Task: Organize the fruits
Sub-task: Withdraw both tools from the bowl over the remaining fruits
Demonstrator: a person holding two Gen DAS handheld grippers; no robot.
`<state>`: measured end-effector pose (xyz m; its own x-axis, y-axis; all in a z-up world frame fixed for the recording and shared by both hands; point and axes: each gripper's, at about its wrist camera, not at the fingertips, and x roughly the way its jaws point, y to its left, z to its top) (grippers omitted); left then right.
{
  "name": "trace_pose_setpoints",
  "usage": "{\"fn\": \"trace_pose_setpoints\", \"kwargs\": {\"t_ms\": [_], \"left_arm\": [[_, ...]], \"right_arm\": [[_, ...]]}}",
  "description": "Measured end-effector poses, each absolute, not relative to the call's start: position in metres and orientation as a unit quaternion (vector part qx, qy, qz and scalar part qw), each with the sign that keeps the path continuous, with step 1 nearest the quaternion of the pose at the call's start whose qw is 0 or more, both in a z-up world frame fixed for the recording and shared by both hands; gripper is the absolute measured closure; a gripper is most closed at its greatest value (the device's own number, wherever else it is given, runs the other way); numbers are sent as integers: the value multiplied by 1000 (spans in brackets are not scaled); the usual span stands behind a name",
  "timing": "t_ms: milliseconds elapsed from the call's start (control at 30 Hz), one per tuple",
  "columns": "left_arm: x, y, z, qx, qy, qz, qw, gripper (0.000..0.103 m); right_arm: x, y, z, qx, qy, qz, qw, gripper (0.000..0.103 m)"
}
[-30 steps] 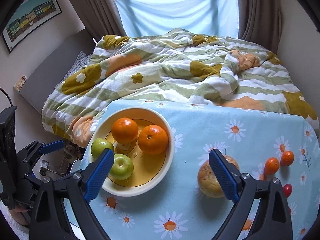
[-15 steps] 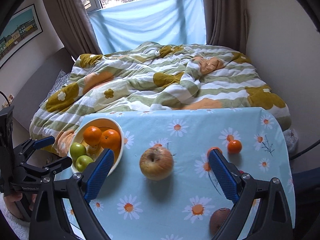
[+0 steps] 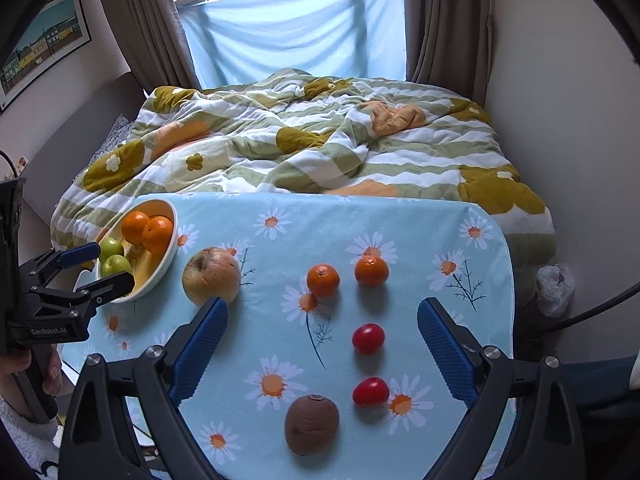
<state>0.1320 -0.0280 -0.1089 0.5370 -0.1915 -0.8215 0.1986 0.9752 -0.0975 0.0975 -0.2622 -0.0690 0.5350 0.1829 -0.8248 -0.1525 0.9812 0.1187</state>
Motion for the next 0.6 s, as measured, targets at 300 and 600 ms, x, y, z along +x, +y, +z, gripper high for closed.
{"fn": "trace_pose_setpoints", "kwargs": {"t_ms": [300,600], "left_arm": [[144,-54,-145,-7,471,-89,878,0],[162,-61,-179,-10,484,-79,871,0]], "right_arm": [[100,-272,-115,-11,494,123,861,8],[111,-270,-153,-12,509,140,849,8]]}}
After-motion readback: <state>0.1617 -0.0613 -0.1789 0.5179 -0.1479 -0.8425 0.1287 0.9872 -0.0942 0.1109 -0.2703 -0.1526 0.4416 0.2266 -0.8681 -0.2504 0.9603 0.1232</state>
